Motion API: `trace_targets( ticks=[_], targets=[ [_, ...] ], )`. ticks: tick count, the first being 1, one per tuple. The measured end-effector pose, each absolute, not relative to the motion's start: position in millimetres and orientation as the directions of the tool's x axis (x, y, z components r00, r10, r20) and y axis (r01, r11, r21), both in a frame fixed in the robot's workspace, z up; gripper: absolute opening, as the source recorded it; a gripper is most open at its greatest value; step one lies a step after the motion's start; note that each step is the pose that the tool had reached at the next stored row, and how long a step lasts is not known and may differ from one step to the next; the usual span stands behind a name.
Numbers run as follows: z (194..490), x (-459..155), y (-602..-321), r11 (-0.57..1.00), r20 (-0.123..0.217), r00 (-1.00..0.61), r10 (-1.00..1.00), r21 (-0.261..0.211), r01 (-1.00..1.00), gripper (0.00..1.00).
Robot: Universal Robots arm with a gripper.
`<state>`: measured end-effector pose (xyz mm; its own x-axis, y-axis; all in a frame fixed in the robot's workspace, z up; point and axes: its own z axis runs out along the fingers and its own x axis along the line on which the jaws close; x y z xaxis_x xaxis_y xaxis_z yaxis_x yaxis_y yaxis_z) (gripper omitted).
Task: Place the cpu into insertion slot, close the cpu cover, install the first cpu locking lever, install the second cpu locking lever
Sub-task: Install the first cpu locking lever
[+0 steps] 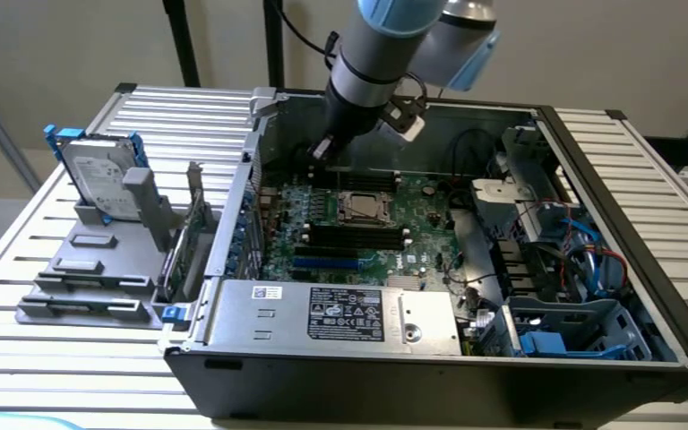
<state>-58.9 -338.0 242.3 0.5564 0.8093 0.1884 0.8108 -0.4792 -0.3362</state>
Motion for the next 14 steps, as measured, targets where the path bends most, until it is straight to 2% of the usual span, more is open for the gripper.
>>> trace_targets(
  ticks=[7, 14],
  targets=[
    [242.0, -29.3, -337.9, -0.477, 0.191, 0.555, 0.809, -0.338, 0.811, 0.11],
    [230.4, -29.7, -338.1, -0.477, 0.192, 0.555, 0.809, -0.337, 0.812, 0.11]
  ],
)
